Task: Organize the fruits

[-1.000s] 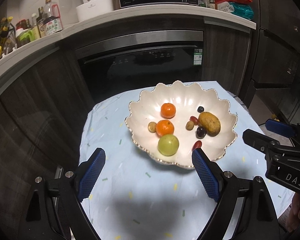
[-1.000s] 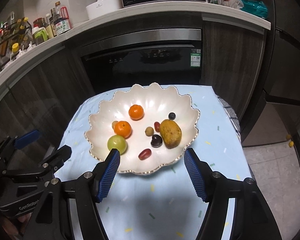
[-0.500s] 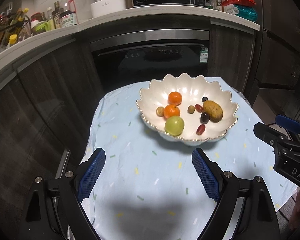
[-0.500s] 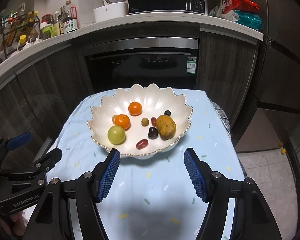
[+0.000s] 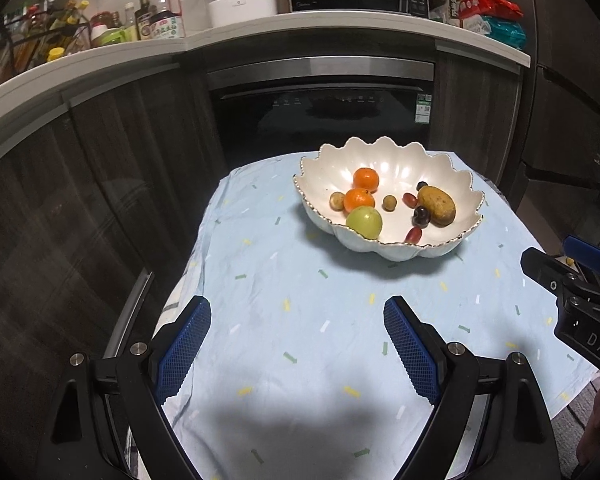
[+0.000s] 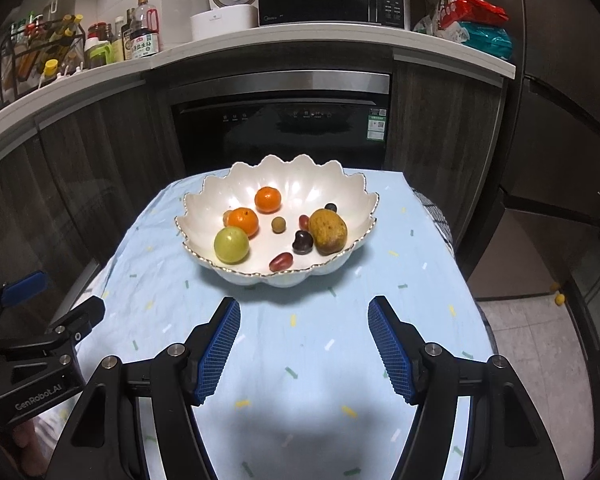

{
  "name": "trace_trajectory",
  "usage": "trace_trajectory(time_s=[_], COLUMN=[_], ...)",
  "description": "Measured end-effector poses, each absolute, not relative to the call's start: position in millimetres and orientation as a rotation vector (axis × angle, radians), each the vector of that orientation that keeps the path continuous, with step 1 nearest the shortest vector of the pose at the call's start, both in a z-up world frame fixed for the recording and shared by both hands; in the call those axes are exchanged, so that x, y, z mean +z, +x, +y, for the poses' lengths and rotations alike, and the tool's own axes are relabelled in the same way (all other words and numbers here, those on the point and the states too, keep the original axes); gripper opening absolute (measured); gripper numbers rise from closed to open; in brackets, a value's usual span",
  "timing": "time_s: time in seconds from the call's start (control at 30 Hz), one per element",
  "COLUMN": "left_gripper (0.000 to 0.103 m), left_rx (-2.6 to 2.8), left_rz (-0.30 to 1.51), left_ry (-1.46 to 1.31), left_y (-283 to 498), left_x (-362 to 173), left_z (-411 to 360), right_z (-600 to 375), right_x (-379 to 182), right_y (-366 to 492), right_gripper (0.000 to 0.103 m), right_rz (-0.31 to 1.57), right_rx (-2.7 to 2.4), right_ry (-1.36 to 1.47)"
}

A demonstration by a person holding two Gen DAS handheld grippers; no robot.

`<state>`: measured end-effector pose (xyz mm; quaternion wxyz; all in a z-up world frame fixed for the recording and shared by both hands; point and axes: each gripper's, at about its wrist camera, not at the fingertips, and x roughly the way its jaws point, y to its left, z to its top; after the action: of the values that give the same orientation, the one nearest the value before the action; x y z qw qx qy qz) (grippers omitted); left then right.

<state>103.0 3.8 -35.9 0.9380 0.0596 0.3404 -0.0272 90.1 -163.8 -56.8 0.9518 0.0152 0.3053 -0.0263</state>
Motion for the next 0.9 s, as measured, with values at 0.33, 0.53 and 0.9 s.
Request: trace_trajectory(time_s=[0.33, 0.53, 0.9], left_gripper=[0.089, 0.09, 0.097], left_rx=[0.011, 0.022, 0.029], left_rz=[0.642, 0.645, 0.597], left_ry=[0.098, 0.105, 0.125], left_y=[73, 66, 49], left_x=[-44, -49, -45], left_z=[14, 17, 11], right_z=[-162, -160, -166], right_x=[-71, -74, -72], right_y=[68, 62, 46], right_gripper=[0.068, 0.072, 0.077], right_rz=[0.598, 0.587, 0.552], right_rx=[-0.063, -0.067, -0.09], right_ry=[0.012, -0.004, 0.003])
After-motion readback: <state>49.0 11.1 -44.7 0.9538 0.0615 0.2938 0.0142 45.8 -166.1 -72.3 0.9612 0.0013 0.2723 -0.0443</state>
